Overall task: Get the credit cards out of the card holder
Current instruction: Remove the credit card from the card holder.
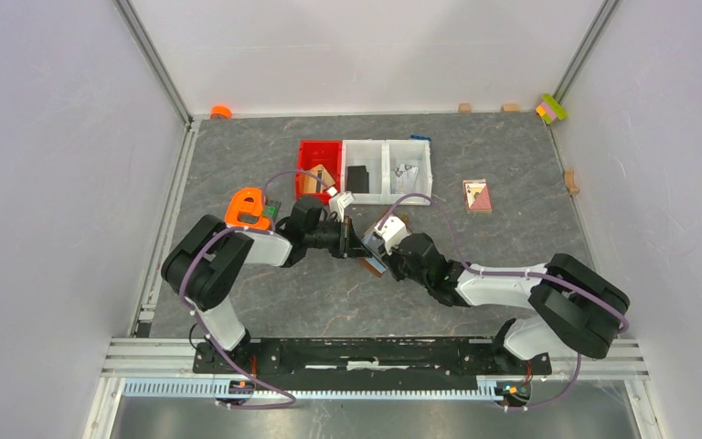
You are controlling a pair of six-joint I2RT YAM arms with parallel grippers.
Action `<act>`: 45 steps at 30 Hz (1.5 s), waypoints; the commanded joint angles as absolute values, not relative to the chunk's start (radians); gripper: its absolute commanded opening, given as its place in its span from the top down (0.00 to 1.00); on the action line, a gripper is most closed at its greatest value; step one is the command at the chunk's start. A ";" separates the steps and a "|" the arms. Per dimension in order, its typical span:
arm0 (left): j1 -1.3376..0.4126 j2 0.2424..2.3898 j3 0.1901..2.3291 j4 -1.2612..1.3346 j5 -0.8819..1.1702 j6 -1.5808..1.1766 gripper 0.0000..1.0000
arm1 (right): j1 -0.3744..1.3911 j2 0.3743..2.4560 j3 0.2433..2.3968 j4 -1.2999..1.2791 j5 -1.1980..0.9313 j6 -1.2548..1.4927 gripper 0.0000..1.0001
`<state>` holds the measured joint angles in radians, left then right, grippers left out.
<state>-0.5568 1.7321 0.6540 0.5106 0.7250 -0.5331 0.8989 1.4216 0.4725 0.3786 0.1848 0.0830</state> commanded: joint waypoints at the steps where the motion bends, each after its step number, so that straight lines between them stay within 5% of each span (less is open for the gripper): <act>1: -0.559 1.720 0.663 0.528 0.729 -0.544 0.91 | 0.899 1.388 0.475 0.409 0.195 0.081 0.80; 4: -0.558 1.719 0.666 0.510 0.712 -0.541 0.97 | 0.899 1.370 0.470 0.409 0.239 0.084 0.93; 9: -0.559 1.723 0.683 0.457 0.681 -0.525 0.98 | 0.898 1.327 0.461 0.397 0.324 0.087 0.99; 18: -0.558 1.720 0.692 0.410 0.690 -0.490 0.98 | 0.863 1.383 0.539 0.354 0.487 0.046 0.78; 27: -0.560 1.717 0.692 0.402 0.687 -0.482 0.98 | 0.707 1.426 0.551 0.404 0.331 0.054 0.21; 37: -0.562 1.641 0.638 0.438 0.666 -0.447 0.98 | 0.521 1.390 0.440 0.582 -0.158 0.173 0.02; 45: -0.561 1.597 0.582 0.572 0.747 -0.464 0.98 | 0.423 1.386 0.366 0.788 -0.451 0.281 0.02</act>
